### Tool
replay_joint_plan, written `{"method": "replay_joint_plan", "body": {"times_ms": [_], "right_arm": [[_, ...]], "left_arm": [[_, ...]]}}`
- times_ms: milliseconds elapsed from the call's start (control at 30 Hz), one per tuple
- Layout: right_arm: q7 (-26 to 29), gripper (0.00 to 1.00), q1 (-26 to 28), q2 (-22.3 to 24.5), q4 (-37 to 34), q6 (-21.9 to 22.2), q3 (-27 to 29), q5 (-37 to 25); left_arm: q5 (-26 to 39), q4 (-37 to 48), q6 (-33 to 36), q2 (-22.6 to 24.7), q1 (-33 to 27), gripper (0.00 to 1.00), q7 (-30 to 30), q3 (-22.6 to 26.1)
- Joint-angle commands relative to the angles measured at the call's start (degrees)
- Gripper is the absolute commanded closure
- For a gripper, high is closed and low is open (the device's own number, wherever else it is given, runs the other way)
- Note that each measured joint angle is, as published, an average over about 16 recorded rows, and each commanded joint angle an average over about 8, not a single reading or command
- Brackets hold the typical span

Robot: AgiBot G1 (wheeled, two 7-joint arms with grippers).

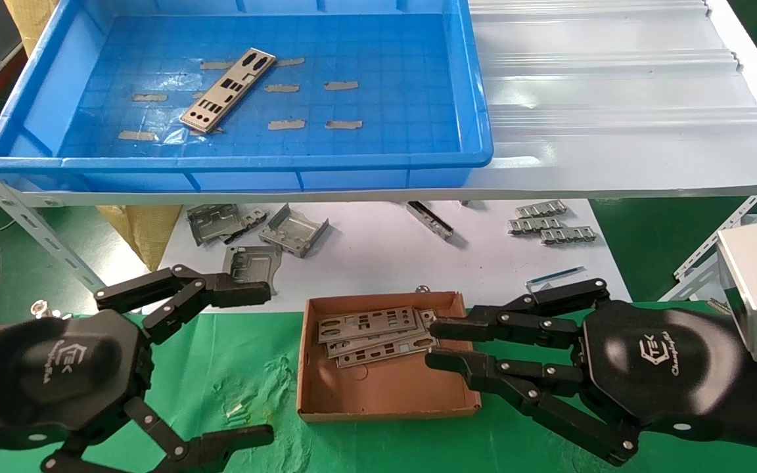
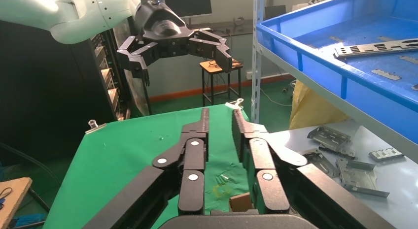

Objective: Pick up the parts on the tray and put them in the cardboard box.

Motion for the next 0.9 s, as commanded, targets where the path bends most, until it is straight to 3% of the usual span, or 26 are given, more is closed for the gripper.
{"method": "replay_joint_plan", "body": {"times_ms": [33, 267, 433, 700, 900], "right_arm": [[0.00, 1.00, 0.00, 0.00, 0.00, 0.00, 0.00, 0.00], [0.00, 1.00, 0.00, 0.00, 0.00, 0.00, 0.00, 0.00], [0.00, 1.00, 0.00, 0.00, -0.01, 0.00, 0.00, 0.00], [0.00, 1.00, 0.00, 0.00, -0.01, 0.00, -0.01, 0.00], [-0.01, 1.00, 0.00, 0.00, -0.01, 0.00, -0.01, 0.00]], "left_arm": [[0.00, -0.01, 0.01, -0.01, 0.03, 0.00, 0.00, 0.00], [0.68, 0.61, -0.81, 0.52, -2.91, 0.00, -1.07, 0.08], [6.03, 6.38, -2.75, 3.84, -13.59, 0.00, -4.01, 2.31], [21.55, 30.18, -7.78, 15.44, -34.46, 0.00, -3.82, 9.60], [30.30, 47.29, -16.65, 23.47, -44.31, 0.00, -1.24, 13.34]]}}
